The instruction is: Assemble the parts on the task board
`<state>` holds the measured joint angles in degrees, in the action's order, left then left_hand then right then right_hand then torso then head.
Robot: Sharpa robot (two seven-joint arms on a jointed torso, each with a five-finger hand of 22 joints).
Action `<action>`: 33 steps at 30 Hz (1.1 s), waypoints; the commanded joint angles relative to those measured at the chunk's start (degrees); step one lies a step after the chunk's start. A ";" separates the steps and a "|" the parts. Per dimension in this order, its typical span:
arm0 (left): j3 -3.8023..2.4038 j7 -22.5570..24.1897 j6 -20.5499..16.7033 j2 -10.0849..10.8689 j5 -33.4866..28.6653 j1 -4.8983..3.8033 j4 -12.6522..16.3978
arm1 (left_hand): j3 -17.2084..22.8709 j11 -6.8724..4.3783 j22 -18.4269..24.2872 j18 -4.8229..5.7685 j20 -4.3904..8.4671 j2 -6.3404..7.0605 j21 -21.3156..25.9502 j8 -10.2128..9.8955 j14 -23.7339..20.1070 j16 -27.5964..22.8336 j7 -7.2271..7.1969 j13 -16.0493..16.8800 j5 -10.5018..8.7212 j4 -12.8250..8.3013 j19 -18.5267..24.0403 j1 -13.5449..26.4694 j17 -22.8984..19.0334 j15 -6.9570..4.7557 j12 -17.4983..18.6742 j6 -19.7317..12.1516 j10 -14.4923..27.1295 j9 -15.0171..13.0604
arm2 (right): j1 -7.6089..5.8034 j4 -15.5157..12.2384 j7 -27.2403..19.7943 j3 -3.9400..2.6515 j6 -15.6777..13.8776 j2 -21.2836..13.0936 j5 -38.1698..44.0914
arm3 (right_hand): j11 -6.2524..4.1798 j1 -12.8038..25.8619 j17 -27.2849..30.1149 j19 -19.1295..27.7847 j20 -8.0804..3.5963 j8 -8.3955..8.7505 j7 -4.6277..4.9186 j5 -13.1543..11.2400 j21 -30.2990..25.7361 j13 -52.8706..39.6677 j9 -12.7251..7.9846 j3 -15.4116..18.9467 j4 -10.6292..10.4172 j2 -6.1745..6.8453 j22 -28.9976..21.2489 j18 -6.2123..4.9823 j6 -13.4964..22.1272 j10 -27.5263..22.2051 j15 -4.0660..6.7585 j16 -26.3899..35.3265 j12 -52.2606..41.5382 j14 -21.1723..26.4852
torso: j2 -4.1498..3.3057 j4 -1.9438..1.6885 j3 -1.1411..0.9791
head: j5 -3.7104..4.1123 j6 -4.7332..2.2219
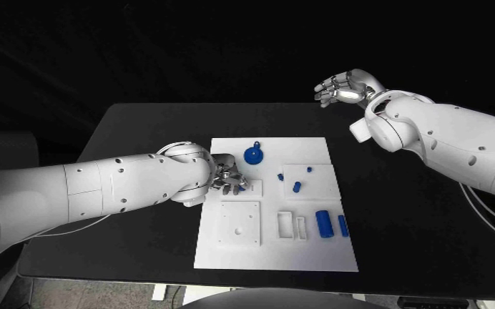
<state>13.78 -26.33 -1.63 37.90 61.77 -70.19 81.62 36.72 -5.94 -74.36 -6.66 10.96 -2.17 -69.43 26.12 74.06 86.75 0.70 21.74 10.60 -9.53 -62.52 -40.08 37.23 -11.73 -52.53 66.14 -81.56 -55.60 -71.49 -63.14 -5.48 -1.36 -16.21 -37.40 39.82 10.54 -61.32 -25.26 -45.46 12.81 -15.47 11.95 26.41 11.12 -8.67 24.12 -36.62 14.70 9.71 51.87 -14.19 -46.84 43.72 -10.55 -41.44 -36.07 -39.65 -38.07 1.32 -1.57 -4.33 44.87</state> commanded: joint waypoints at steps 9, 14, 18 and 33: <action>0.02 0.02 0.90 -0.21 -0.50 0.08 -0.10 | -0.30 -0.19 0.09 -1.71 4.64 2.35 -0.16 -0.30 -0.11 0.41 -2.74 -0.10 -0.85 0.98 0.13 1.42 -0.08 -0.45 -0.37 6.64 0.61 -0.16 | 0.03 0.00 -0.64 -0.02 0.56 0.04 0.15 | 0.13 0.39 0.17 -0.02 0.36 -0.28 -0.05 0.35 -0.34 0.18 -0.13 0.25 0.17 -0.33 0.08 -0.61 0.52 -0.39 0.09 -0.36 -0.36 0.50 | 0.00 -0.01 0.03 | 0.04 0.04; 0.02 -0.06 0.50 -0.17 -0.50 0.07 -0.27 | -0.61 -0.28 0.14 -1.92 4.74 3.83 -0.12 -0.39 -0.18 0.42 -2.80 -0.19 -6.21 2.58 0.25 2.44 -0.12 -0.54 -0.39 6.61 0.66 -0.30 | 0.04 -0.01 -0.65 -0.02 0.56 0.05 0.15 | 0.13 0.41 0.22 -0.01 0.37 -0.27 -0.04 0.37 -0.35 0.22 -0.15 0.27 0.18 -0.30 0.10 -0.62 0.54 -0.41 0.08 -0.39 -0.39 0.52 | -0.01 -0.01 0.03 | 0.07 0.10; 0.00 -0.32 -0.35 0.04 -0.40 0.07 -0.33 | -1.24 -0.28 0.15 -1.99 4.73 5.43 -0.11 -0.43 -0.24 0.44 -2.78 -0.24 -7.72 3.46 0.35 3.47 -0.12 -0.56 -0.41 6.55 0.70 -0.41 | 0.06 0.04 -0.64 -0.02 0.50 0.01 0.15 | 0.14 0.43 0.26 0.00 0.38 -0.26 -0.03 0.37 -0.36 0.26 -0.17 0.29 0.18 -0.28 0.11 -0.62 0.57 -0.42 0.08 -0.41 -0.41 0.54 | -0.01 0.03 0.06 | 0.08 0.11; -0.99 0.54 -1.74 1.92 -4.26 0.05 1.03 | -4.66 -0.49 0.36 -2.71 4.91 12.33 0.05 -0.99 -0.77 0.33 -2.52 -0.39 -7.80 3.88 0.92 5.42 -0.01 -0.80 -0.22 5.23 1.12 -0.97 | 0.28 0.19 -0.78 -0.02 0.50 -0.05 0.15 | 0.18 0.48 0.41 0.05 0.41 -0.22 0.02 0.40 -0.42 0.42 -0.26 0.37 0.19 -0.22 0.16 -0.64 0.67 -0.50 0.05 -0.49 -0.48 0.63 | 0.01 0.00 0.13 | 0.37 -0.16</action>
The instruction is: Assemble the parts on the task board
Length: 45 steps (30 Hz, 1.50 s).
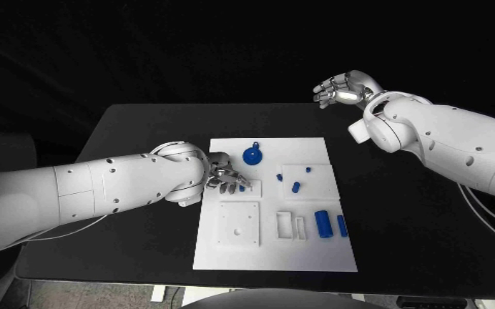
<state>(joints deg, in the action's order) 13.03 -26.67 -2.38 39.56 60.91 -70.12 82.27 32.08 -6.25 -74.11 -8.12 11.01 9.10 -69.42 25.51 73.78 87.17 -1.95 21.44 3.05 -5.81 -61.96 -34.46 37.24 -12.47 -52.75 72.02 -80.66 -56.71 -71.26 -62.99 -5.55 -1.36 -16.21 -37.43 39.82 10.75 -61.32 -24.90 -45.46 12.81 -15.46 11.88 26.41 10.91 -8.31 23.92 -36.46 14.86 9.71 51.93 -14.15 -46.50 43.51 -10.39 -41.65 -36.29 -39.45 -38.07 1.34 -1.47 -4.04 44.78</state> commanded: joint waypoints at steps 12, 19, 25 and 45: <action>-5.33 2.45 3.13 2.55 -13.66 -2.25 -1.56 | -0.22 0.22 1.03 -0.62 3.98 -1.95 1.64 -4.55 -1.67 -1.86 1.92 -1.06 -0.16 -1.15 2.48 -4.68 -0.58 0.31 1.54 -4.70 2.06 1.29 | 0.16 0.61 -0.83 -0.02 0.56 0.01 0.11 | -0.02 0.46 0.15 0.06 0.43 -0.23 0.09 0.43 -0.23 0.15 -0.10 0.21 0.05 -0.28 0.13 -0.71 0.35 -0.32 -0.13 -0.35 -0.32 0.46 | 0.07 -0.07 -0.08 | 0.13 -0.79; -5.37 2.78 4.94 1.87 -14.08 -5.37 -6.68 | -0.55 2.99 1.72 -0.15 3.65 -3.20 2.51 -11.65 -2.02 -3.00 5.21 -1.57 -0.13 -3.45 2.77 -7.96 -1.10 2.92 2.44 -15.85 2.70 4.99 | 0.21 0.81 -0.89 -0.02 0.60 0.20 0.05 | -0.02 0.45 0.19 0.06 0.44 -0.26 0.08 0.43 -0.24 0.19 -0.12 0.22 0.07 -0.31 0.15 -0.73 0.33 -0.32 -0.13 -0.40 -0.36 0.47 | -0.02 0.01 -0.03 | 0.16 -1.45; -5.41 2.75 6.66 -0.79 -13.97 -6.53 -13.51 | -0.97 4.30 3.25 0.94 2.35 -2.85 5.78 -13.01 -5.23 -8.19 6.49 -3.53 -0.13 -3.24 5.65 -8.26 -3.44 4.24 6.72 -18.11 7.16 6.43 | 0.23 0.87 -0.86 -0.02 0.54 0.33 0.02 | -0.02 0.47 0.24 0.06 0.45 -0.26 0.09 0.44 -0.26 0.24 -0.14 0.25 0.08 -0.31 0.17 -0.73 0.34 -0.33 -0.13 -0.43 -0.40 0.48 | -0.06 0.04 -0.03 | 0.05 -1.86; -5.60 3.84 13.76 -9.70 -7.69 -4.19 -29.33 | -4.73 5.26 3.74 1.79 1.53 -0.45 7.71 -13.82 -7.46 -9.40 7.41 -3.89 -0.24 1.38 8.28 -2.10 -3.75 5.26 8.10 -20.60 9.56 7.17 | 0.27 0.86 -0.88 -0.02 0.56 0.81 0.01 | 0.00 0.49 0.38 0.08 0.49 -0.25 0.11 0.49 -0.30 0.39 -0.21 0.30 0.12 -0.34 0.22 -0.77 0.41 -0.38 -0.14 -0.53 -0.49 0.53 | -0.13 0.10 -0.01 | 0.00 -2.03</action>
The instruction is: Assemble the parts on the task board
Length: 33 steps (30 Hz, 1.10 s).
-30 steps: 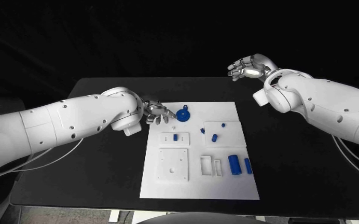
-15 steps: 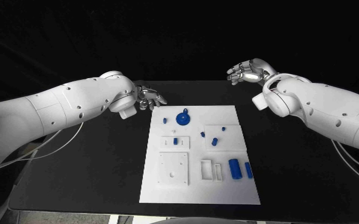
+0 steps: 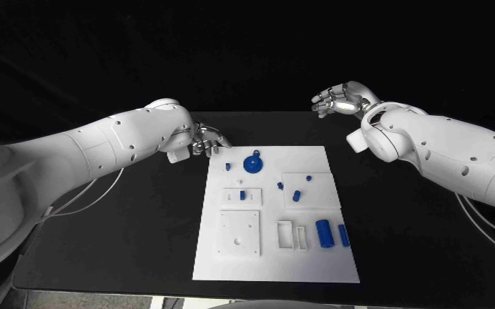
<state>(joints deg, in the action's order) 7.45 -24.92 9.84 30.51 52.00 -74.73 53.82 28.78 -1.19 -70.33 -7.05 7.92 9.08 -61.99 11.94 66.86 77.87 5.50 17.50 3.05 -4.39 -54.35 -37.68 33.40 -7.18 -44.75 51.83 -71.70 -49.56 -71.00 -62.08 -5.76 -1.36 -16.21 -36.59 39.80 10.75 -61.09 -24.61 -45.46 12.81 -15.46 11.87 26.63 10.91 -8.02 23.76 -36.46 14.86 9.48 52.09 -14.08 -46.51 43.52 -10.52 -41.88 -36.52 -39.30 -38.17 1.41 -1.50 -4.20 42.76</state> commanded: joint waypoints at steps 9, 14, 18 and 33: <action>-0.04 2.30 2.40 -2.02 0.49 1.83 -2.72 | -5.49 0.09 -0.18 0.25 4.81 -0.01 0.53 -0.45 -0.96 0.42 -0.07 0.42 -0.23 -0.37 1.32 4.14 0.48 -0.18 -0.30 -1.16 0.81 0.23 | 0.01 -0.01 -0.59 -0.02 0.62 0.08 0.02 | 0.01 0.25 0.17 0.09 0.50 -0.24 0.14 0.29 -0.32 0.18 -0.10 0.31 0.15 -0.11 0.09 -0.86 0.46 -0.42 -0.02 -0.35 -0.31 0.42 | 0.01 -0.05 0.02 | 0.42 0.15; -0.03 2.36 3.18 -2.41 0.70 2.27 -3.05 | -5.82 0.10 -0.21 0.08 4.88 0.12 0.58 -0.59 -1.07 0.50 -0.06 0.49 -0.21 -0.29 1.40 4.48 0.54 -0.19 -0.36 -1.45 0.88 0.34 | 0.01 -0.01 -0.60 -0.02 0.63 0.09 0.02 | 0.01 0.23 0.21 0.10 0.50 -0.24 0.14 0.31 -0.33 0.22 -0.12 0.31 0.17 -0.12 0.10 -0.87 0.47 -0.43 -0.02 -0.38 -0.34 0.43 | 0.08 -0.08 0.00 | 0.47 0.25; -0.02 2.61 3.81 -2.47 0.66 2.63 -3.03 | -5.97 0.14 -0.26 -0.01 4.87 -0.26 0.58 -0.73 -1.18 0.59 -0.01 0.55 -0.22 -0.39 1.46 4.45 0.60 -0.15 -0.41 -1.74 0.98 0.46 | 0.05 0.13 -0.44 -0.02 0.47 0.22 0.04 | 0.01 0.08 0.30 0.11 0.51 -0.24 0.14 0.30 -0.36 0.30 -0.16 0.24 0.26 -0.18 0.13 -0.90 0.50 -0.46 -0.03 -0.44 -0.39 0.47 | 0.08 -0.10 0.02 | 0.28 0.26; 0.01 2.12 5.32 -3.34 1.00 3.40 -3.65 | -7.68 0.35 -0.77 -0.06 4.61 -5.18 0.19 -1.10 -1.54 1.17 0.21 0.98 -0.19 -4.23 1.62 1.94 0.94 0.05 -0.88 -2.51 1.28 1.19 | 0.34 0.17 -0.48 -0.02 0.55 0.33 0.04 | 0.04 -0.25 0.52 0.12 0.56 -0.26 0.17 0.15 -0.43 0.51 -0.26 0.02 0.41 -0.31 0.20 -0.91 0.54 -0.52 -0.05 -0.60 -0.55 0.54 | 0.05 -0.04 -0.05 | 0.31 0.47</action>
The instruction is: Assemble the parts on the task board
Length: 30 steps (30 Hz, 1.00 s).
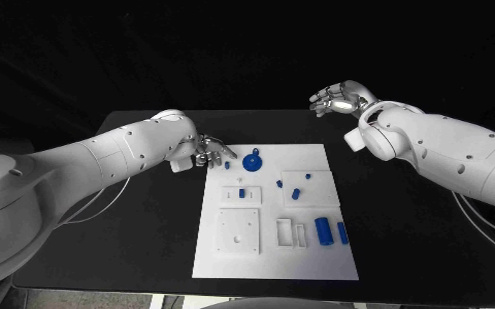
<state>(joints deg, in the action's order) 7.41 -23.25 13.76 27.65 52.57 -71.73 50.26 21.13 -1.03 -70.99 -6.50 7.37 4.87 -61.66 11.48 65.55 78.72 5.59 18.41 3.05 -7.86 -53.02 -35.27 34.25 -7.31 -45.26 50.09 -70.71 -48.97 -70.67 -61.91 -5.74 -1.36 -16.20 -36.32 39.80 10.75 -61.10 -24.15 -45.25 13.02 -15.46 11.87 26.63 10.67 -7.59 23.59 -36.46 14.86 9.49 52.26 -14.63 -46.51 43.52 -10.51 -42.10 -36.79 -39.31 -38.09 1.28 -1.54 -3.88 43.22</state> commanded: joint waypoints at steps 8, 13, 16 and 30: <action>0.05 0.46 1.85 -0.76 0.42 0.84 -0.28 | -1.11 0.25 -0.27 -0.54 4.99 -3.97 -0.26 -0.64 -0.10 0.46 0.19 0.21 0.24 -3.65 0.08 -1.96 0.06 0.25 -0.57 -0.46 0.25 1.53 | 0.01 0.01 -0.52 -0.02 0.52 0.05 0.04 | 0.05 -0.24 0.11 -0.08 0.37 -0.27 0.18 0.18 -0.20 0.13 -0.11 0.00 0.41 -0.33 0.05 -0.37 0.55 -0.54 -0.06 -0.41 -0.32 0.56 | -0.11 0.08 -0.05 | 0.02 0.20; 0.06 0.92 1.26 -0.76 0.43 1.04 -0.25 | -1.12 0.21 -0.35 -0.47 4.96 -5.52 -0.34 -0.49 0.07 0.60 0.15 0.27 1.36 -4.89 -0.15 -2.87 0.05 0.22 -0.69 -0.11 0.10 2.06 | 0.01 -0.03 -0.56 -0.02 0.53 0.08 0.04 | 0.05 -0.23 0.15 -0.08 0.38 -0.27 0.19 0.20 -0.22 0.17 -0.13 -0.01 0.39 -0.35 0.06 -0.37 0.56 -0.55 -0.06 -0.44 -0.34 0.57 | -0.03 0.03 -0.05 | 0.02 0.33; 0.06 1.05 1.51 -0.76 0.43 1.10 -0.12 | -1.02 0.12 -0.43 -0.43 4.98 -6.42 -0.47 -0.28 0.27 0.79 0.06 0.34 1.82 -5.67 -0.36 -3.57 0.09 0.14 -0.85 0.34 -0.16 2.34 | 0.02 0.00 -0.56 -0.02 0.55 0.12 0.04 | 0.06 -0.21 0.17 -0.07 0.39 -0.27 0.19 0.21 -0.23 0.19 -0.14 0.00 0.39 -0.34 0.06 -0.37 0.56 -0.56 -0.07 -0.45 -0.36 0.58 | 0.00 0.03 -0.04 | 0.04 0.48; 0.09 1.15 2.73 -0.69 0.36 1.37 0.40 | -1.19 -0.46 -1.08 -0.42 5.40 -7.70 -1.57 0.36 1.32 2.42 -0.56 0.84 1.87 -8.20 -1.64 -5.89 0.71 -0.44 -1.93 2.97 -1.98 3.92 | 0.11 0.04 -0.54 -0.02 0.47 0.07 0.03 | 0.07 -0.15 0.27 -0.06 0.41 -0.27 0.21 0.24 -0.26 0.29 -0.19 0.00 0.36 -0.33 0.09 -0.37 0.60 -0.60 -0.08 -0.52 -0.42 0.62 | -0.02 0.08 0.00 | 0.31 0.61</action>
<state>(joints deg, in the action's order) 7.22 -22.14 14.28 27.30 52.84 -70.96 50.43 19.94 -1.45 -72.02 -5.76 7.78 -2.81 -63.00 11.82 66.61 80.94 5.10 19.18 4.83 -15.65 -54.28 -40.62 34.91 -7.72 -46.98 52.72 -72.37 -49.08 -70.58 -61.88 -5.74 -1.36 -16.21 -36.26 39.80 10.95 -61.10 -23.93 -45.25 13.02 -15.46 11.81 26.63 10.67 -7.37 23.50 -36.46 14.86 9.49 52.30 -14.57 -46.17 43.31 -10.62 -42.32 -37.01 -39.00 -38.08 1.32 -1.57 -3.60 43.79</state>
